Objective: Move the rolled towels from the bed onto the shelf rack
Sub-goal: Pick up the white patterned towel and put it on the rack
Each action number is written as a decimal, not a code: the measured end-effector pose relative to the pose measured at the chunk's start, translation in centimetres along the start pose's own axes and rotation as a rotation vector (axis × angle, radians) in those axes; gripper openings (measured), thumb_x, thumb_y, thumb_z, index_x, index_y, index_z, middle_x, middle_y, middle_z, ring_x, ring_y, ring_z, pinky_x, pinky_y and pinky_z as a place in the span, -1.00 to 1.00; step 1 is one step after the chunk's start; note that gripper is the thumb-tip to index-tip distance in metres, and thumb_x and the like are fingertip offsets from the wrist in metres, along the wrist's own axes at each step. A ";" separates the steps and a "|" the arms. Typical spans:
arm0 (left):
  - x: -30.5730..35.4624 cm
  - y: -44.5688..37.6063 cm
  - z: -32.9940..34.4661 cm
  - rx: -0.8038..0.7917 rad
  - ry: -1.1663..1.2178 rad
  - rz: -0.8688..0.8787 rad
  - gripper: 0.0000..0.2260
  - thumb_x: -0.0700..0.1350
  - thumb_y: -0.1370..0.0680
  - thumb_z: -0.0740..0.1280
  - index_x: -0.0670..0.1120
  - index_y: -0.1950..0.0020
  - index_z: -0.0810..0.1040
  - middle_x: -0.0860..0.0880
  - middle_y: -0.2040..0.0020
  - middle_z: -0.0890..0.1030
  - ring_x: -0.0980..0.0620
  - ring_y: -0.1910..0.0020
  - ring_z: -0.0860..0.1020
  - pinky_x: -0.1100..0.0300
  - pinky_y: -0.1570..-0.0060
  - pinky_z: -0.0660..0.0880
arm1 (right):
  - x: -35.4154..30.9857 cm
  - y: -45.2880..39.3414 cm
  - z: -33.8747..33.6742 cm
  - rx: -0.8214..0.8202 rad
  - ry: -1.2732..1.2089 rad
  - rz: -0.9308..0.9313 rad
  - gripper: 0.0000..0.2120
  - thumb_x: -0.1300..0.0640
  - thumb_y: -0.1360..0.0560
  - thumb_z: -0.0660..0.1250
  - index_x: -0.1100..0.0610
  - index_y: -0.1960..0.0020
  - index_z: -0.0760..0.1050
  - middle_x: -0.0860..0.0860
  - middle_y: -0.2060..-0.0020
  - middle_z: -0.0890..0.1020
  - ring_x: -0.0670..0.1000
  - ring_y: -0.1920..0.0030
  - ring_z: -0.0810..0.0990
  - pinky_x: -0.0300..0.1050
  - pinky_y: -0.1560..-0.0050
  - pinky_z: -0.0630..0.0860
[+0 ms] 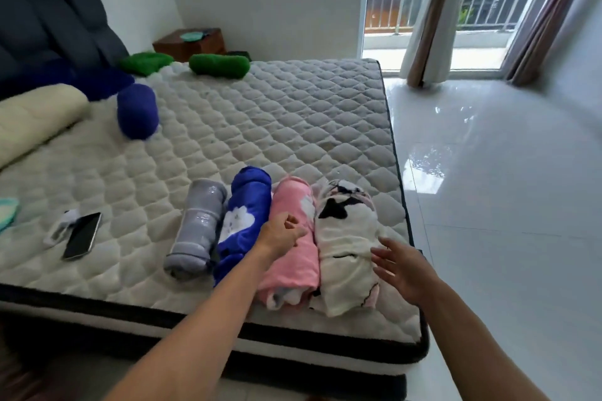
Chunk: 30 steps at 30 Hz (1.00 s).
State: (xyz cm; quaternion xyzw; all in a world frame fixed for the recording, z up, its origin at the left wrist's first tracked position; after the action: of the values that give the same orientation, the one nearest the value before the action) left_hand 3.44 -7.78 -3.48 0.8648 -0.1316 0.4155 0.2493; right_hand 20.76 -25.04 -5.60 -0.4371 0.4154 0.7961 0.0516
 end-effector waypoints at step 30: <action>2.0 -22.8 12.8 -0.169 -0.316 -0.062 0.02 0.25 -0.28 0.48 -0.08 -0.53 0.01 -0.25 -0.47 0.25 -0.25 -0.46 0.24 -0.06 -0.46 0.22 | 9.7 -12.4 -1.6 0.252 0.031 0.383 -0.41 -0.27 -0.43 0.30 0.12 -0.28 0.40 0.07 0.09 0.58 0.06 0.20 0.58 -0.08 0.38 0.57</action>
State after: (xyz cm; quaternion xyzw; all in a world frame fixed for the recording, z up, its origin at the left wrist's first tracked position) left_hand 22.95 4.45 -16.05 0.8988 -0.1768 0.2542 0.3102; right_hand 21.35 -20.85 -20.80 -0.3525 0.5875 0.7265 -0.0525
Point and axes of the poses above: each hand's wrist, its own y-axis away from the middle knuckle, its own z-axis out of the palm, x = y × z, the point moved 4 cm from there along -y, towards the middle knuckle
